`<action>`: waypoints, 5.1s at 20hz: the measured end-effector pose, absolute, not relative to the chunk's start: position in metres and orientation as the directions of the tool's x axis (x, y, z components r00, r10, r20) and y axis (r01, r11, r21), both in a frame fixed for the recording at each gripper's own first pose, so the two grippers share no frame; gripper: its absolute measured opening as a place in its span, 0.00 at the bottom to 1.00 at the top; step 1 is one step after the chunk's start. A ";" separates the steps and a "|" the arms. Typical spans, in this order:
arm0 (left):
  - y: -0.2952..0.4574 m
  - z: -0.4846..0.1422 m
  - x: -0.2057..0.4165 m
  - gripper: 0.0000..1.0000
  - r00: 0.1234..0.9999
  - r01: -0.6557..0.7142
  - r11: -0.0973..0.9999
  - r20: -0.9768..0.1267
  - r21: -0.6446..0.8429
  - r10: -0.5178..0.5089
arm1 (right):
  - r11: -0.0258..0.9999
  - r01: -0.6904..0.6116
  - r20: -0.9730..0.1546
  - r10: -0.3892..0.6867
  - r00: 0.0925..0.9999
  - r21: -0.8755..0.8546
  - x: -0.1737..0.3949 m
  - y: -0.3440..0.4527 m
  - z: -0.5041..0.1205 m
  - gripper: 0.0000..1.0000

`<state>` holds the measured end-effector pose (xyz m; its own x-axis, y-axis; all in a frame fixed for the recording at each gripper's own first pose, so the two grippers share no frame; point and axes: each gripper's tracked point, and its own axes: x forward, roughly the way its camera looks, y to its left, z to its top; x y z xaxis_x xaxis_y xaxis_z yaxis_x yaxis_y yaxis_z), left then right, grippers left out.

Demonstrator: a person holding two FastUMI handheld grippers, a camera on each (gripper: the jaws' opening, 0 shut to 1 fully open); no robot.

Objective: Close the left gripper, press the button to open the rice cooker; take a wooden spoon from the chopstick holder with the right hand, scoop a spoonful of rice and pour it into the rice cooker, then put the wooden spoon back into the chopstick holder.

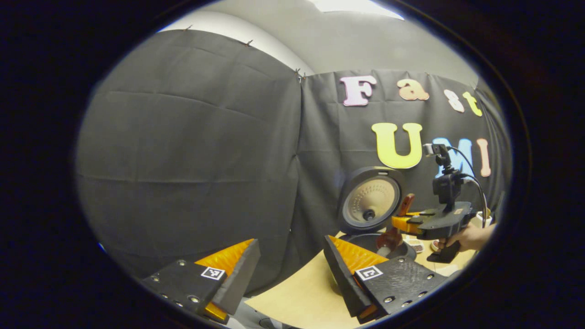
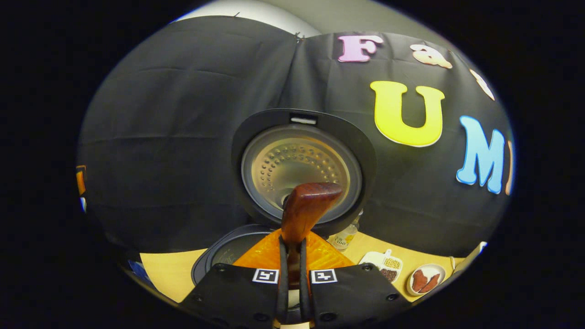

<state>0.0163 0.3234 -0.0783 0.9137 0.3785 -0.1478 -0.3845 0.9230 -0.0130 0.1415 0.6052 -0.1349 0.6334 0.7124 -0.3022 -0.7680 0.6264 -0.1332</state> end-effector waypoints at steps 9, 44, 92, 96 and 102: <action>0.322 -0.081 0.021 0.85 0.914 -0.384 0.923 -0.144 -0.013 0.378 | 0.478 -0.701 -0.197 0.734 0.650 -0.529 0.125 0.612 -0.122 0.12; 0.207 -0.037 0.093 0.88 0.988 -0.146 0.989 -0.052 -0.024 0.145 | 0.776 -0.379 -0.302 0.570 0.764 0.505 0.172 0.380 -0.078 0.12; 0.044 -0.004 0.124 0.88 0.994 0.100 0.994 -0.038 -0.048 -0.102 | 0.954 0.076 -0.588 0.116 0.800 0.291 0.107 0.061 -0.249 0.14; 0.042 0.003 0.120 0.88 0.995 0.095 0.995 -0.029 -0.040 -0.096 | 0.957 0.055 -0.576 0.126 0.808 0.286 0.104 0.059 -0.242 0.22; 0.036 0.009 0.114 0.87 0.996 0.086 0.995 -0.020 -0.042 -0.087 | 0.980 0.042 -0.514 0.065 0.855 0.194 0.103 0.033 -0.202 0.97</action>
<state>0.1142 0.0363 0.0087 0.9960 -0.0869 -0.0202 0.0860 0.9954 -0.0420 0.1028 0.0332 -0.2020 0.8554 0.0652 -0.5139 0.0416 0.9802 0.1937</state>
